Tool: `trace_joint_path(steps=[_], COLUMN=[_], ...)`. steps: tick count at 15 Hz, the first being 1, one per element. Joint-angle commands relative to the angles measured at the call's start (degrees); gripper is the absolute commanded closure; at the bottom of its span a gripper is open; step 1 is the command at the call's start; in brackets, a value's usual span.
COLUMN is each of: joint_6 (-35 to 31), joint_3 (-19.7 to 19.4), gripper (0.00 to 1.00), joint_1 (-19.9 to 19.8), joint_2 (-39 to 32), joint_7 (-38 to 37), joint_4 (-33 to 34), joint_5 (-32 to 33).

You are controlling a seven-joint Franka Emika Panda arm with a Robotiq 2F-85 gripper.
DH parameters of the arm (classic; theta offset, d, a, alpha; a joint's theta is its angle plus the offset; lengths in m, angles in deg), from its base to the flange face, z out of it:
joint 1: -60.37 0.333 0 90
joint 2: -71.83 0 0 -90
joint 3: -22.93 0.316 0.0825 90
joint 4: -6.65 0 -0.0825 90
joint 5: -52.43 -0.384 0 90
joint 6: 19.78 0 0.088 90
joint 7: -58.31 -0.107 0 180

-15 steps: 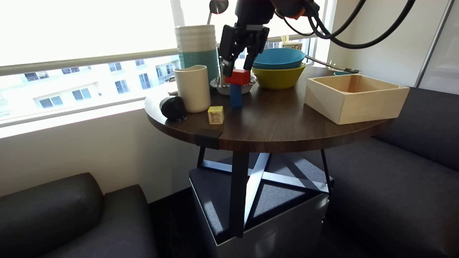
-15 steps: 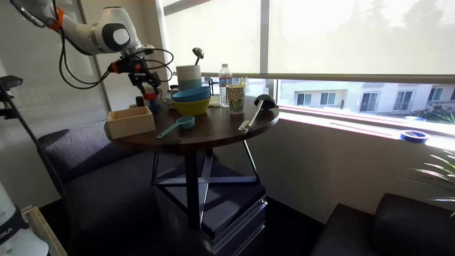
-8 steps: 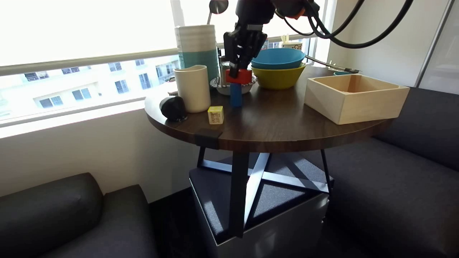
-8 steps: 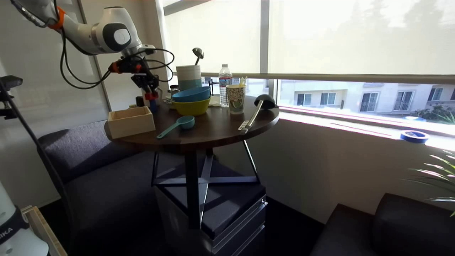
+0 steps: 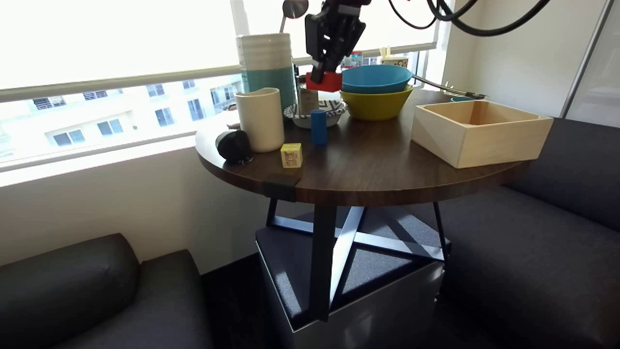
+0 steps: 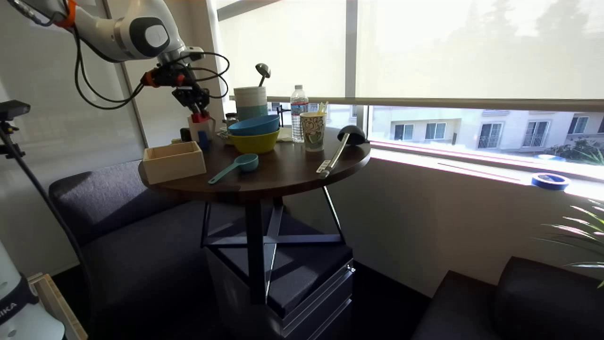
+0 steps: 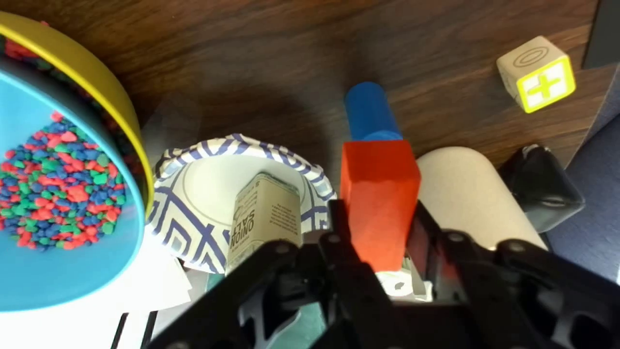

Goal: Rearrange the blocks

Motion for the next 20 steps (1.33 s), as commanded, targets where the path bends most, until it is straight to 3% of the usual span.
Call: trace_joint_path(steps=[1,4,8,9,13,14,20], joint_6=[4.96,9.34,11.63,10.9,10.91,10.91,7.25], joint_3=[-0.85,-1.28,-0.98,-0.65,-0.65,-0.65,-0.4], gripper=[0.92,0.92,0.92,0.67,0.67,0.92,0.92], joint_1=[0.71,1.61,1.74,1.3,1.37,1.37,3.21], joint_2=[6.36,8.53,9.16,7.4,7.46,7.5,3.89], joint_7=[3.54,6.15,6.42,5.11,5.14,5.15,8.04], joint_4=[-4.56,-7.58,-10.71,-8.53,-9.76,-9.76,-10.09], joint_5=[-4.41,-8.91,-9.34,-7.75,-7.75,-7.75,-12.1])
